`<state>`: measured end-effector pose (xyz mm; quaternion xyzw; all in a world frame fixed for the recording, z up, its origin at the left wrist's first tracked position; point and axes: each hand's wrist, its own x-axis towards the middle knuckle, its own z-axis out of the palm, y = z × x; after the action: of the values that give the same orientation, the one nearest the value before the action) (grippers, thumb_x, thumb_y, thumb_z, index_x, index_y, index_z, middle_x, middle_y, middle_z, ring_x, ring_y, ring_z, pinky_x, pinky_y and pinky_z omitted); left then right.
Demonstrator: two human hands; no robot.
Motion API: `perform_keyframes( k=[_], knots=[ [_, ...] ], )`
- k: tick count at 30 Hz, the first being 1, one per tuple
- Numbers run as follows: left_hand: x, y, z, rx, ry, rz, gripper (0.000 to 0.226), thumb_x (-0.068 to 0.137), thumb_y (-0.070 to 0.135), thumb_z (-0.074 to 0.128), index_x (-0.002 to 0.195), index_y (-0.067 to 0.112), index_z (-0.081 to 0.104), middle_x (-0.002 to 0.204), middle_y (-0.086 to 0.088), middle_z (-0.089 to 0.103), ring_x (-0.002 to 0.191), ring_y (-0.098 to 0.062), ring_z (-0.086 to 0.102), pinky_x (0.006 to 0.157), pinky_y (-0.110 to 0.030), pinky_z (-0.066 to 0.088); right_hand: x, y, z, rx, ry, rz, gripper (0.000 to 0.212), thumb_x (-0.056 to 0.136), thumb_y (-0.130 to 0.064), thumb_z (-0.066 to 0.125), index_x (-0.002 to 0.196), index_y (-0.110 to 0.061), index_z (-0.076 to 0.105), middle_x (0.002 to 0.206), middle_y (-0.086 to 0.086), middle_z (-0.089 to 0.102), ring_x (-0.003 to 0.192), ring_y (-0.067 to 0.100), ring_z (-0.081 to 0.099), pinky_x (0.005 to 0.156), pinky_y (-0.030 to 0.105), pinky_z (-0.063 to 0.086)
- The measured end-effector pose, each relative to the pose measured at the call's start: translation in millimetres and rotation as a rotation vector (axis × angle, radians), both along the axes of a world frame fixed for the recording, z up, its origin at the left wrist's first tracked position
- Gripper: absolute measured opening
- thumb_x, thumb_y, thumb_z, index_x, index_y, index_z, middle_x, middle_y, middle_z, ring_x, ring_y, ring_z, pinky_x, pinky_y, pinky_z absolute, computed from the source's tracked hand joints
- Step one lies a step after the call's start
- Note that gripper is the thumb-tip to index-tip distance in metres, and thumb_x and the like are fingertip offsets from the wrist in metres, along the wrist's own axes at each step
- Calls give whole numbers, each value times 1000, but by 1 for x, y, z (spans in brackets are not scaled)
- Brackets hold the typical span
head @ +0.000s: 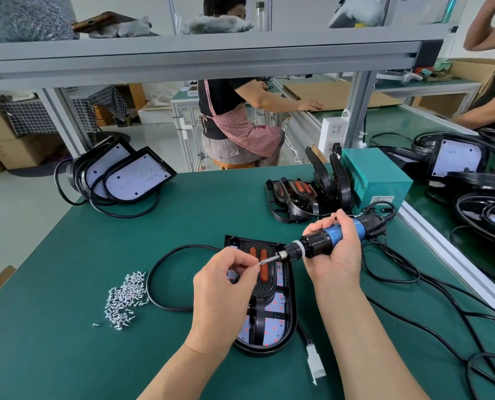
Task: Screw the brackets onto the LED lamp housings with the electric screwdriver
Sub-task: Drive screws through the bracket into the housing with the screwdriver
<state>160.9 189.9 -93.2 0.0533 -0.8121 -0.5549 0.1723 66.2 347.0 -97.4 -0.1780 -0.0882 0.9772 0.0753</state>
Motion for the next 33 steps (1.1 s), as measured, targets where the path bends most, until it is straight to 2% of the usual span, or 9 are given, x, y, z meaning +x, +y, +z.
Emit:
perform_keyframes(
  k=[5,13,16,18,20,22,26,30,33],
  knots=[
    [1,1,1,-62,24,-18,28,85,8,73,79,35,67,68,16,64,63,-6,55,60,-16,47,1,0,0,-5,-20,5,16,90,-12,72,86,-16,57,64,-5,58,51,8,56,56,21,51],
    [-3,0,-5,-141,49,-7,31,83,4,73,70,31,65,70,17,63,62,-5,51,62,-17,43,0,-4,2,39,-19,-3,17,90,-11,72,89,-16,56,62,-4,58,51,8,55,55,21,51],
    [-1,-3,-2,-238,136,-38,29,81,9,75,84,37,67,89,23,63,87,-7,60,84,-28,47,0,-1,4,38,-11,-4,17,90,-10,72,90,-15,56,63,-4,58,51,8,56,55,21,51],
    [0,-8,-1,-256,191,-60,37,77,18,71,106,41,65,107,26,56,109,-6,57,97,-25,41,1,1,7,53,8,-7,17,90,-11,72,90,-15,56,64,-4,58,52,8,56,56,21,51],
    [-3,-16,0,-90,90,-45,44,75,28,65,115,43,57,116,26,48,117,-1,51,96,-15,37,2,5,10,80,26,-27,18,90,-11,72,94,-15,55,65,-4,58,53,7,56,57,21,50],
    [-13,-26,-1,75,-125,-4,44,80,39,67,121,38,51,121,17,48,111,0,53,88,-19,41,4,10,15,132,50,-57,19,90,-10,72,97,-15,55,65,-3,58,54,7,55,57,21,50],
    [-27,-30,-10,-21,-474,-99,83,68,62,74,135,24,43,120,7,61,109,-12,59,93,-33,47,10,20,28,371,116,-97,15,94,-10,67,96,-14,53,66,-2,56,52,9,52,53,21,47],
    [-31,-29,-17,-4,-480,-132,72,54,54,83,113,26,53,105,9,71,99,-13,68,94,-40,55,22,21,41,704,207,-71,14,95,-6,63,89,-16,56,66,0,52,54,12,49,51,24,44],
    [-34,-30,-20,49,-480,-143,84,48,55,84,119,24,53,107,7,71,101,-15,69,96,-43,55,34,12,42,839,253,-61,13,94,-2,62,91,-14,57,65,-1,52,53,13,48,50,25,44]
  ],
)
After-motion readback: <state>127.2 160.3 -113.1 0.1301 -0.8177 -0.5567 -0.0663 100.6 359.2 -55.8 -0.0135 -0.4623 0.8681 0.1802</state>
